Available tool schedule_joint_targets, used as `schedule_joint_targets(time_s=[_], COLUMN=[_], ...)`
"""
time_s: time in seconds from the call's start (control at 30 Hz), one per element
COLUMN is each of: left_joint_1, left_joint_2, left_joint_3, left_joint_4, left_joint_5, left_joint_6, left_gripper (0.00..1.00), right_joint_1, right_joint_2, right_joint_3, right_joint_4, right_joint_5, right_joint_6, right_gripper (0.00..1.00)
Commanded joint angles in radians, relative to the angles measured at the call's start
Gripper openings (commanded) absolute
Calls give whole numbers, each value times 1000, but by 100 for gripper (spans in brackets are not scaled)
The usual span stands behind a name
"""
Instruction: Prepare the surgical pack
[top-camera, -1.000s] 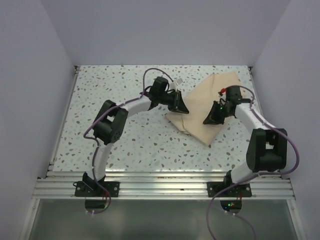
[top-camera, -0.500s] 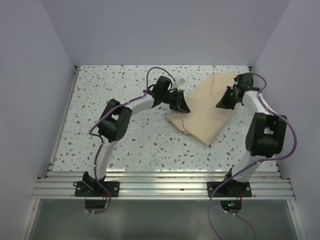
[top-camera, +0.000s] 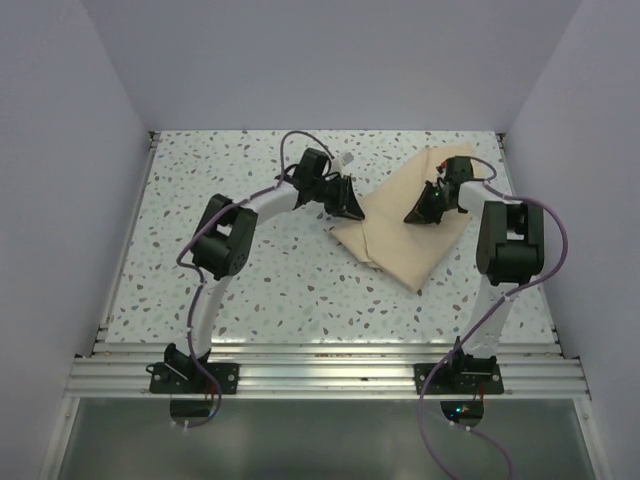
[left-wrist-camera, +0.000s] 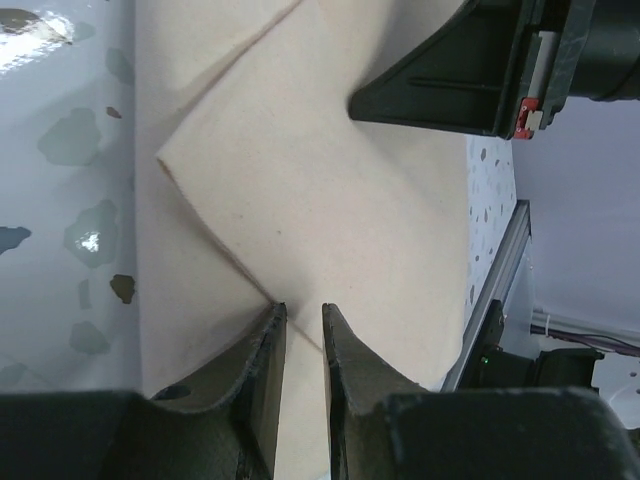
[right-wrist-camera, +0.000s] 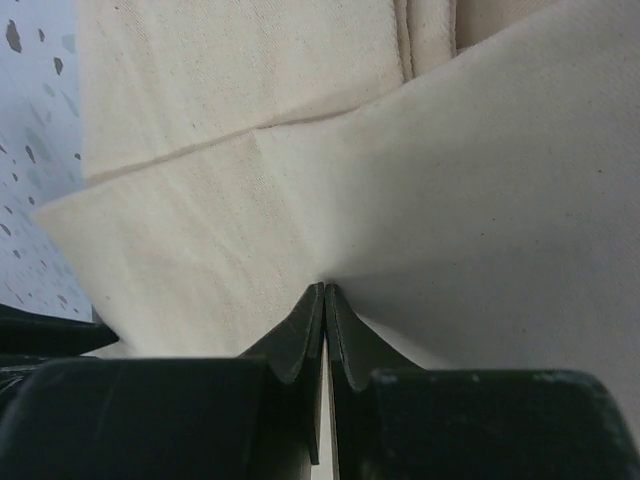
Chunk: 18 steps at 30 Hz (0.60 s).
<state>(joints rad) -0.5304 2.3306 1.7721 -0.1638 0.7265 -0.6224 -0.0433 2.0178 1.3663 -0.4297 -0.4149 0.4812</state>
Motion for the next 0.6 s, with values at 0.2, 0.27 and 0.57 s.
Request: schedule_joint_targets(time_s=[0.2,0.27,0.57], left_joint_1=[66,64,27], left_joint_2=[-79,-74,-1], left_joint_3=[26,49,133], left_joint_4=[-65,-66,186], left_joint_5=[-39,-41,2], left_joint_6=[79,87,-38], left_gripper=[26,27,31], right_joint_1=[134,134,-10], right_joint_2=[49,24,-103], right_joint_3=[-67,-76,-33], right_joint_4=[11,5,-24], right_joint_5=[-54,-50,-48], right_joint_6=[-33,-18,25], right_gripper=[4,4,4])
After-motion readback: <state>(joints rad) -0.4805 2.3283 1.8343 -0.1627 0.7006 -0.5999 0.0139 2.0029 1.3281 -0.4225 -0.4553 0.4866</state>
